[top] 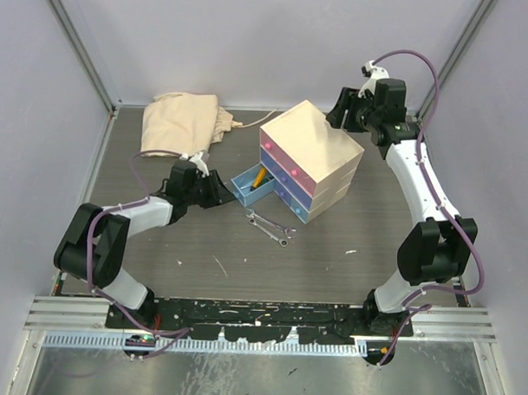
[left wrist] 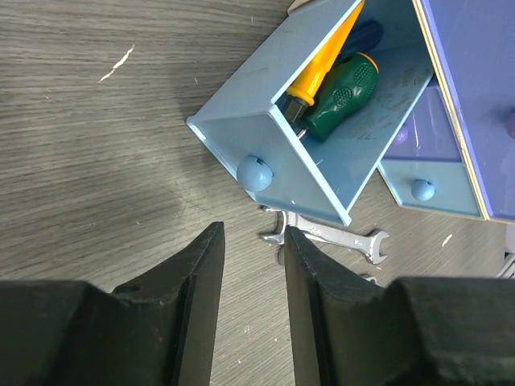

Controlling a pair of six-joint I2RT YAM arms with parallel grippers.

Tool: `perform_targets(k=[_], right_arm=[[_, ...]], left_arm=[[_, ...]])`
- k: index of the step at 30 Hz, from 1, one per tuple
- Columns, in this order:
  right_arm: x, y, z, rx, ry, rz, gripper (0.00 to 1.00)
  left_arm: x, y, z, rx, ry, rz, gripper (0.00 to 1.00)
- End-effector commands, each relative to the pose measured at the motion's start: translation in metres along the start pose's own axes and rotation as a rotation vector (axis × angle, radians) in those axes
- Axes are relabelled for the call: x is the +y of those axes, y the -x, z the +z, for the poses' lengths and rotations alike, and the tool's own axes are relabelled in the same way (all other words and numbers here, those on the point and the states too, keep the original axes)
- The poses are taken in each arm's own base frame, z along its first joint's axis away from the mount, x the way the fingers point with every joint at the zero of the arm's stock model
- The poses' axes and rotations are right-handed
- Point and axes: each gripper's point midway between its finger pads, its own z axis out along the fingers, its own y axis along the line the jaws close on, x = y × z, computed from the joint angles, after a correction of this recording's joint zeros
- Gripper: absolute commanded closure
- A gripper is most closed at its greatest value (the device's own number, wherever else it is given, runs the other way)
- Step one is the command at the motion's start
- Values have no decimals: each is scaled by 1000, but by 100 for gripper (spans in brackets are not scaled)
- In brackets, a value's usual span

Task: Sort the tools into containers
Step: Close the drawer in the storage box.

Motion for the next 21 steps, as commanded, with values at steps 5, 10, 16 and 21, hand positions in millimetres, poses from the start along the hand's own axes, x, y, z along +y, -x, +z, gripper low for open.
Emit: perform_targets(k=[5,10,16,21], right_arm=[[16,7,10,1,101,-11,35],[21,-8,20,64,156,1,35],[22,-19,24,105,177,14,36],[23,-26,25,124,188,22,36]], left_arm=[[-9,11,9,-41,-67,14,63],[-11,14,20,-30,-85,36,64],[-19,24,29,-30,-119,56,65],[-26,36,37,-41,-135,54,66]])
